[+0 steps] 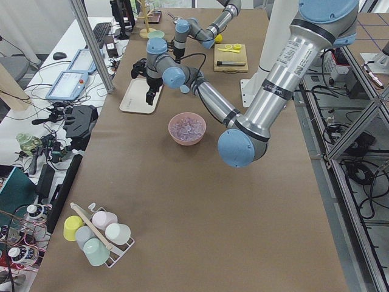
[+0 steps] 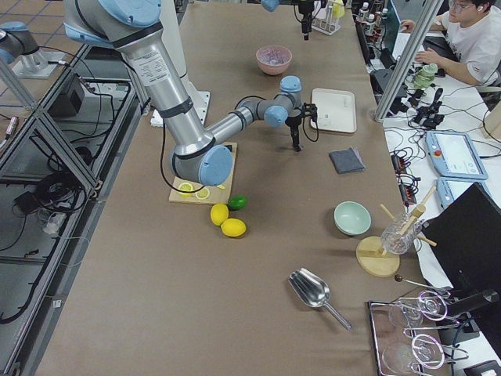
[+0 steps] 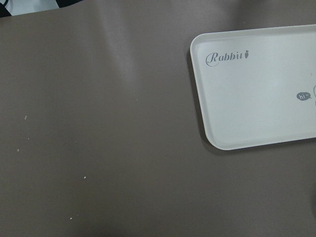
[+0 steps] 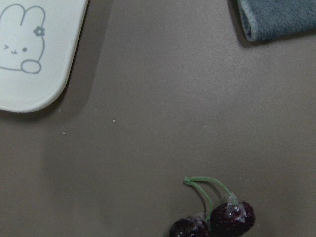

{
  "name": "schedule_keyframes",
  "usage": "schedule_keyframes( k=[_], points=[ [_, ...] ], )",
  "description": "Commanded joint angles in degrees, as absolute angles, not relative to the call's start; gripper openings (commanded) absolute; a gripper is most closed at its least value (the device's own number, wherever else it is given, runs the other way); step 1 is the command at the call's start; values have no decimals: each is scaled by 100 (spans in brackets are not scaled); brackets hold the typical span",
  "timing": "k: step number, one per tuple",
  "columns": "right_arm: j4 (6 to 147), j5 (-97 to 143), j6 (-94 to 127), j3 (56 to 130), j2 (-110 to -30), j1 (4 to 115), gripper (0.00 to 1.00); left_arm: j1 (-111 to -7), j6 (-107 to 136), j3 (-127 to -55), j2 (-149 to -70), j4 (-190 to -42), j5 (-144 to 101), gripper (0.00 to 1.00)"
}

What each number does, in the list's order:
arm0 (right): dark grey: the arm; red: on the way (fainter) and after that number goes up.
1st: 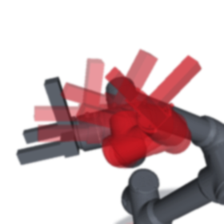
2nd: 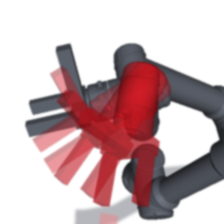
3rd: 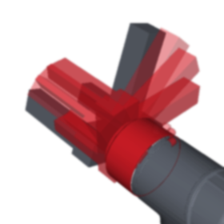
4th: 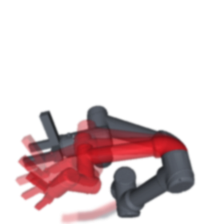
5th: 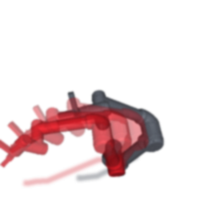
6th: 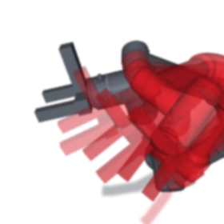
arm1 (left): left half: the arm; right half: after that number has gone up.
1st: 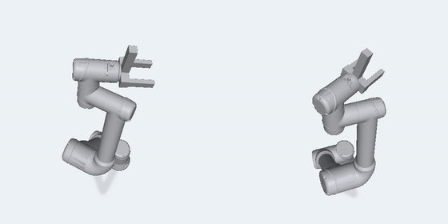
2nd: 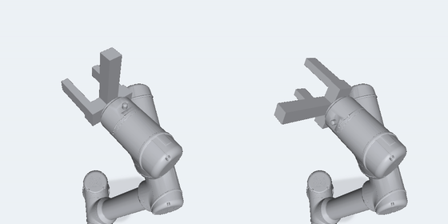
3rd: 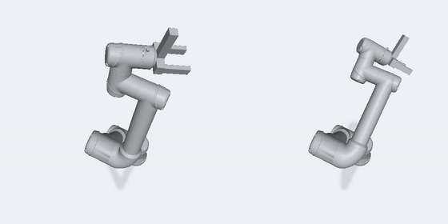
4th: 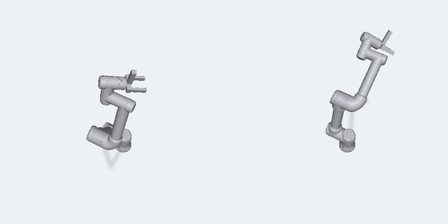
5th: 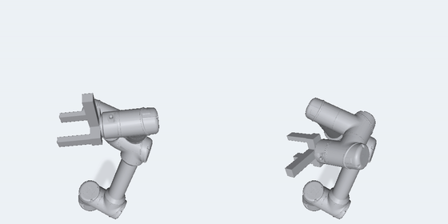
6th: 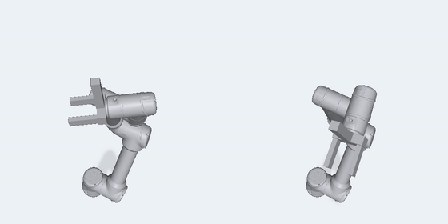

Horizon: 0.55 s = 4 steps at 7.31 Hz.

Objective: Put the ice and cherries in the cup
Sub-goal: 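Lower the right gripper onto the cherries and grasp them by the stems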

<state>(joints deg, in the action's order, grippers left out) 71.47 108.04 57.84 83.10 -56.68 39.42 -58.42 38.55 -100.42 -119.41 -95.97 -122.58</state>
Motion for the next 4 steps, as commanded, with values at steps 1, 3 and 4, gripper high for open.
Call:
schedule_keyframes(
  k=[1,3,4],
  points=[
    [7146,10793,5748,8306,-5686,3929,60,-5827,3832,-10037,-11936,-9615,-12243,97],
    [7146,10593,5748,8253,-5713,3877,59,-5784,3885,-10055,-11962,-9624,-12243,97],
    [7146,10504,5757,8253,-5722,3859,59,-5783,3885,-10072,-11962,-9624,-12243,97]
  ],
)
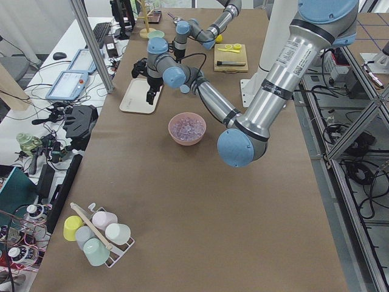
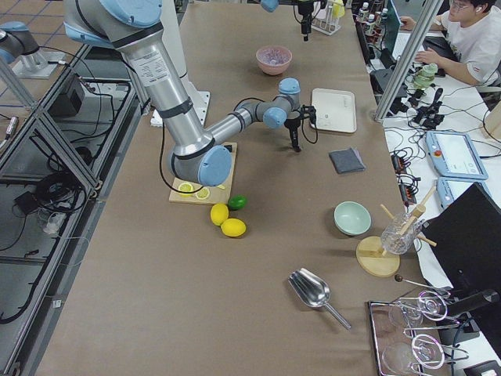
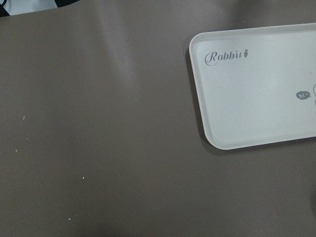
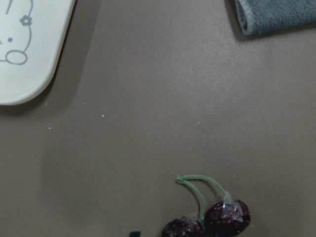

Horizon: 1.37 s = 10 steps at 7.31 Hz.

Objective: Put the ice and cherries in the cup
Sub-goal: 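Lower the right gripper onto the cherries and grasp them by the stems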

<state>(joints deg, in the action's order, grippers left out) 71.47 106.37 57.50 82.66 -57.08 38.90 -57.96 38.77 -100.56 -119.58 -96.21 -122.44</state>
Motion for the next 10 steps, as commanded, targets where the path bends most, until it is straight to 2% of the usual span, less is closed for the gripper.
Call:
schedule_keyframes(
  k=[1,2,4,5,7,9,10],
  points=[
    [7137,10494,5774,8253,-5713,3815,59,-5783,3885,-10081,-11962,-9624,-12243,97],
    [7128,10503,5818,8270,-5687,3814,53,-5783,3876,-10081,-11962,-9624,-12243,97],
    [7137,10503,5836,8271,-5678,3814,22,-5774,3885,-10081,-11962,-9624,-12243,97],
    [7137,10503,5827,8262,-5686,3814,11,-5774,3876,-10064,-11945,-9624,-12243,97],
    [7137,10503,5853,8323,-5660,3814,0,-5774,3806,-10028,-11936,-9624,-12226,97],
    [7242,10564,5836,8647,-5669,4006,0,-5774,3814,-10028,-11944,-9624,-12226,97],
    [7816,10756,5836,8892,-5478,4156,0,-5774,3858,-10046,-11953,-9624,-12226,97]
  ],
)
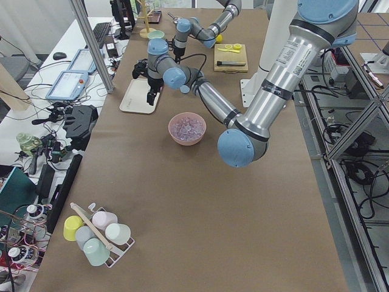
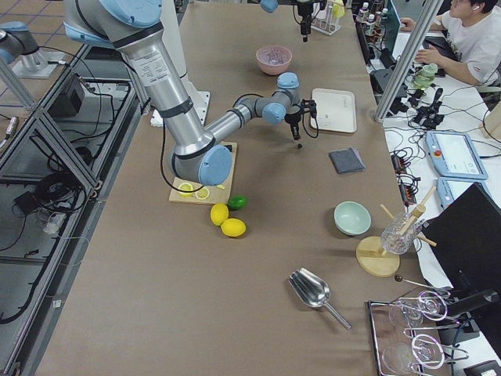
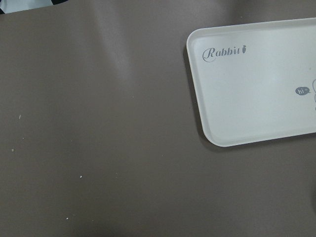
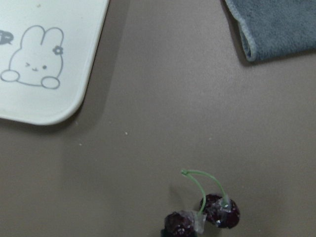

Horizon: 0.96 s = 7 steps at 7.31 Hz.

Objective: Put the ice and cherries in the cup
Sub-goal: 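Lift the cherries with the right gripper and drop them into the cup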

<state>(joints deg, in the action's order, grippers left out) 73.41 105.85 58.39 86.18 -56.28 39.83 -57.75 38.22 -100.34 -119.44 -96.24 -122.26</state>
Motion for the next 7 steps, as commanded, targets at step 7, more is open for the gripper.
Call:
schedule_keyframes(
  k=[7],
  points=[
    [8798,10619,6873,9204,-4096,3447,0,-5774,3832,-10037,-11927,-9615,-12208,97]
  ],
)
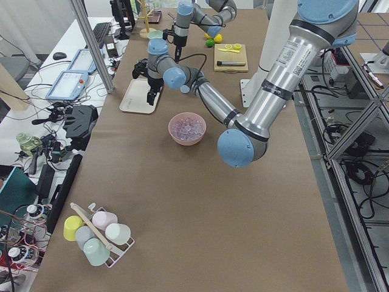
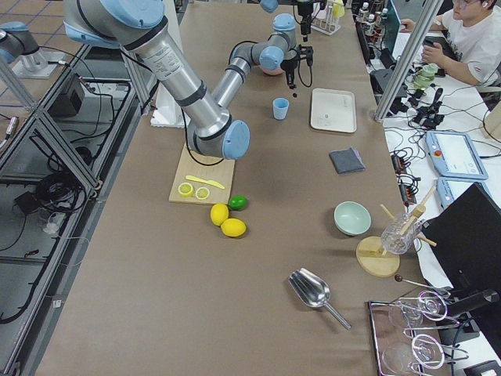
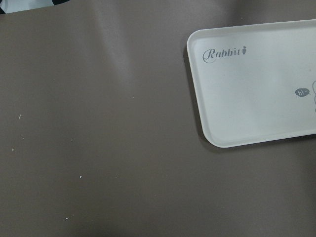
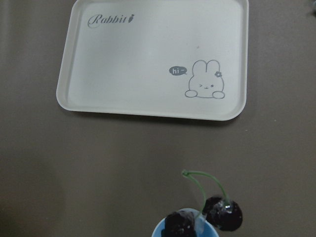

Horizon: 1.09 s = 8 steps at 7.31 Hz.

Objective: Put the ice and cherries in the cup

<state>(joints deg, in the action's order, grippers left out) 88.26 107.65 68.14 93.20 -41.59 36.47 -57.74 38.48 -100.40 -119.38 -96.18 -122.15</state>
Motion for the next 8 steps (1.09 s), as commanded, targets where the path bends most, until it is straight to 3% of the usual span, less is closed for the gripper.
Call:
schedule_keyframes(
  k=[1,3,4,5,6,7,8],
  points=[
    [8754,10582,6847,9133,-4087,3419,0,-5774,3841,-10055,-11927,-9615,-12208,97],
    [8754,10547,6864,9053,-4096,3270,0,-5774,3815,-10037,-11944,-9615,-12208,97],
    [8754,10538,6873,9053,-4122,3217,9,-5774,3797,-10011,-11936,-9615,-12208,97],
    [8754,10538,6873,9053,-4131,3208,27,-5774,3806,-10046,-11953,-9615,-12208,97],
    [8745,10538,6856,9061,-4218,3191,30,-5774,3806,-10055,-11944,-9615,-12208,97],
    [8745,10538,6855,9070,-4245,3190,49,-5774,3806,-10037,-11944,-9615,-12208,97],
    [8745,10468,6873,9131,-4315,3182,98,-5774,3806,-10055,-11936,-9624,-12217,97]
  ],
)
